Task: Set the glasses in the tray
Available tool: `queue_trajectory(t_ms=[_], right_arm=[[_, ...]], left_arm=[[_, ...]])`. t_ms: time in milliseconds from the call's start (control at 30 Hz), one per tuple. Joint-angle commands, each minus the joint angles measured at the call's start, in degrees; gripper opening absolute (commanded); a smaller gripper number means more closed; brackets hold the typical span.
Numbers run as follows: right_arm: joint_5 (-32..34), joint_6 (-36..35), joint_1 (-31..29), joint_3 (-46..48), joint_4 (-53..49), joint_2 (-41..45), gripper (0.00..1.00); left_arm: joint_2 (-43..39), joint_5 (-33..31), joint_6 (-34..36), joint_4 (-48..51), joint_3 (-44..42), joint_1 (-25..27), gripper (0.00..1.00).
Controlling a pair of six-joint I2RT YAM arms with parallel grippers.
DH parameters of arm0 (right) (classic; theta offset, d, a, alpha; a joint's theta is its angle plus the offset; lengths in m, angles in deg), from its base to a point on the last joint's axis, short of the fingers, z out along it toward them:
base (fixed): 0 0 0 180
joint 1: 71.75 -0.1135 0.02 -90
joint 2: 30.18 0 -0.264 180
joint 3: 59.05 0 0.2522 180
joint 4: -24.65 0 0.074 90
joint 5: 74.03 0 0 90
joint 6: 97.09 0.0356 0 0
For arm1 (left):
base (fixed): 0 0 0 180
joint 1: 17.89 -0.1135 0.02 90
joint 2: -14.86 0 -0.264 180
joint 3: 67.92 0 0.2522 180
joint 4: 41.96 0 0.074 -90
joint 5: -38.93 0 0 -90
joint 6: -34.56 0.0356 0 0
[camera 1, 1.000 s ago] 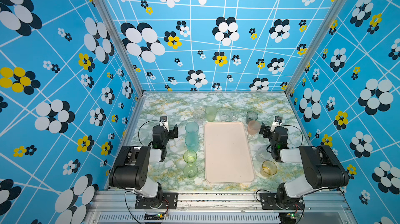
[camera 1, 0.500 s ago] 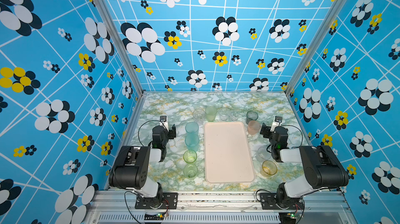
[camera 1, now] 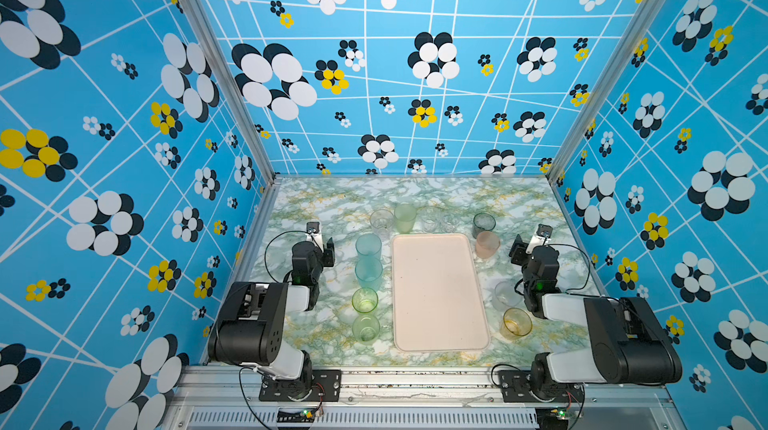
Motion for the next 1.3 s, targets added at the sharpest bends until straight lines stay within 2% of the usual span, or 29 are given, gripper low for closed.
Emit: queue_trajectory(t_ms=[0, 167, 267, 467, 633, 733, 867, 967, 1267], right_arm=[[3.25, 1.04, 0.22, 0.33, -4.42, 5.41, 0.7], [5.19, 1.2, 0.24, -2.93, -20.68, 15.38, 0.68], [3.49, 4.47, 0.21, -7.79, -35.2, 21.89, 0.67], [-5.49, 10.29, 0.22, -21.57, -66.22, 27.24, 0.63], [-14.43, 12.76, -0.62, -30.17, -84.97, 25.86, 0.54], [-12.62, 13.0, -2.07, -32.38, -92.36, 25.41, 0.48], [-8.62, 13.3, -2.16, -33.09, -98.03, 24.27, 0.43], [-11.09, 13.81, -2.15, -34.61, -101.95, 21.68, 0.39], [-18.31, 14.54, -2.17, -32.57, -106.49, 20.16, 0.31]], left_arm=[[-3.1, -2.43, -1.17, 2.99, 1.06, -0.55, 0.56], [-11.04, -6.03, -1.6, 14.21, 3.17, 0.27, 0.49], [-18.64, -8.47, -3.56, 23.41, 4.78, 2.59, 0.47], [-31.47, -12.72, -6.3, 41.08, 11.21, 10.32, 0.47], [-31.91, -7.86, -9.24, 56.45, 20.88, 10.84, 0.46], [-31.5, -4.32, -10.6, 61.48, 23.33, 11.18, 0.45], [-32.25, -3.58, -11.39, 63.41, 22.87, 11.11, 0.44], [-31.84, -3.31, -11.17, 65.6, 24.25, 11.11, 0.39], [-30.03, -1.08, -10.95, 67.96, 26.65, 10.76, 0.33]])
